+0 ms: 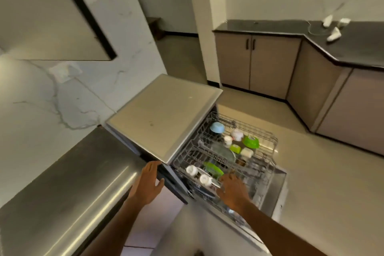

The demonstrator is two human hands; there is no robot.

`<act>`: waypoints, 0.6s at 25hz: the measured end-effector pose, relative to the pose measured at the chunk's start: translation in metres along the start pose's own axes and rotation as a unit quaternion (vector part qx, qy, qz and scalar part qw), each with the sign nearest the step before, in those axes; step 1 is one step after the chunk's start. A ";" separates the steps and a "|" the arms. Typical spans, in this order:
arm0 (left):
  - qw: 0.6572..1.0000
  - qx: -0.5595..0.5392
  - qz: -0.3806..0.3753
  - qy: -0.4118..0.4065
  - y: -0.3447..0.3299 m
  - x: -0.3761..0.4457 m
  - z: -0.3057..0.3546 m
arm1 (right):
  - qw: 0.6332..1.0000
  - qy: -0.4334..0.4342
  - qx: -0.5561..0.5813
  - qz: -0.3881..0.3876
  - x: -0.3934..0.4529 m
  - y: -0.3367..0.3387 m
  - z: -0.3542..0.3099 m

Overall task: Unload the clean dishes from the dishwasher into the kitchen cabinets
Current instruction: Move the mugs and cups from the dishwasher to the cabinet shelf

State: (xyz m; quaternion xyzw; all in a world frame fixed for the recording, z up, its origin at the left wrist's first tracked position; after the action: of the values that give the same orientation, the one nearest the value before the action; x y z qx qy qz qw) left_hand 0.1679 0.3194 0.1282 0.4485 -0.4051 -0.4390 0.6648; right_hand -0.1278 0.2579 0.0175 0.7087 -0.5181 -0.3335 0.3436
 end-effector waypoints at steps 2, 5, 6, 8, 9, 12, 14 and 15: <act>0.999 -0.004 -0.038 -0.029 -0.035 0.007 0.031 | 1.000 -0.021 0.012 -0.002 -0.005 0.001 0.035; 0.995 -0.020 -0.094 -0.036 -0.090 0.030 0.058 | 1.000 -0.012 0.014 -0.006 0.014 -0.005 0.056; 0.992 -0.019 -0.114 -0.041 -0.111 0.040 0.064 | 1.000 -0.007 0.018 -0.008 0.027 -0.014 0.061; 0.986 -0.007 -0.159 -0.054 -0.153 0.057 0.070 | 1.000 -0.005 0.023 -0.019 0.055 -0.032 0.068; 0.982 0.002 -0.178 -0.059 -0.179 0.066 0.068 | 0.999 -0.009 0.026 -0.025 0.073 -0.048 0.072; 0.975 0.023 -0.222 -0.007 -0.253 0.097 0.042 | 0.997 -0.007 0.035 -0.062 0.129 -0.109 0.076; 0.970 0.041 -0.237 0.025 -0.304 0.114 0.020 | 0.994 -0.007 0.041 -0.101 0.165 -0.157 0.080; 0.968 0.054 -0.242 0.032 -0.326 0.120 0.010 | 0.991 -0.013 0.041 -0.125 0.178 -0.179 0.082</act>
State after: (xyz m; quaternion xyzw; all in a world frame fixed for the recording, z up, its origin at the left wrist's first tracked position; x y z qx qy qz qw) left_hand 0.1209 0.1340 -0.1618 0.5825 -0.2863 -0.5493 0.5262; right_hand -0.0625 0.1158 -0.1968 0.7768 -0.4434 -0.3615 0.2631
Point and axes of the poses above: each hand's wrist, its own x-axis towards the middle knuckle, its own y-axis out of the back of the hand, z = x × y, the point moved 8 cm from there along x, towards the middle knuckle, and after that the axes turned 15 degrees about z, right-handed, at the moved point
